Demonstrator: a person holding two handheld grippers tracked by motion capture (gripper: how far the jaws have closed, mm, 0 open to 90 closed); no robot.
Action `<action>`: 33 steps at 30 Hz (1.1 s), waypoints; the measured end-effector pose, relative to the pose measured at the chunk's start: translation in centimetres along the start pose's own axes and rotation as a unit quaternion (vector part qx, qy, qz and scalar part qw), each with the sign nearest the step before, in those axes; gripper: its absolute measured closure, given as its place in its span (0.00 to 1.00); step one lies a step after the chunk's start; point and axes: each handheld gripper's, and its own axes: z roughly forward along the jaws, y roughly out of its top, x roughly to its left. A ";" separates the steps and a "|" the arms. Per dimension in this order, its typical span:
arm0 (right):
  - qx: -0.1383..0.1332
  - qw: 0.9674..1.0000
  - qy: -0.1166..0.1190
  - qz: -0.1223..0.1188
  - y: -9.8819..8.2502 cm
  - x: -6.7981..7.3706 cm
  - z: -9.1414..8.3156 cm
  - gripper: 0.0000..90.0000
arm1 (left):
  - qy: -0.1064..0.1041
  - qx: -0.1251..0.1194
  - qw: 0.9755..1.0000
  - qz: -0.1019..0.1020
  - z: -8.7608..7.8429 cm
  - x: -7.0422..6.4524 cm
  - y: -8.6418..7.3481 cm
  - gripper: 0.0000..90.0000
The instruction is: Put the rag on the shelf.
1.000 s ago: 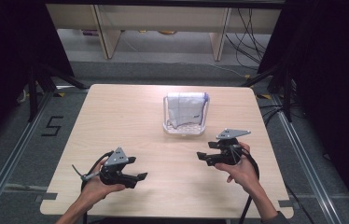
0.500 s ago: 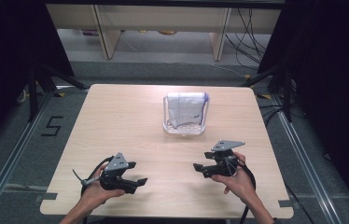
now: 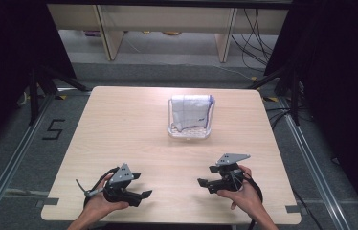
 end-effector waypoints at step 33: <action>0.028 1.000 -0.001 0.011 -4.6 1.4 -1.7 0.26 | -0.006 0.038 0.999 0.029 -0.8 -1.8 -1.8 0.23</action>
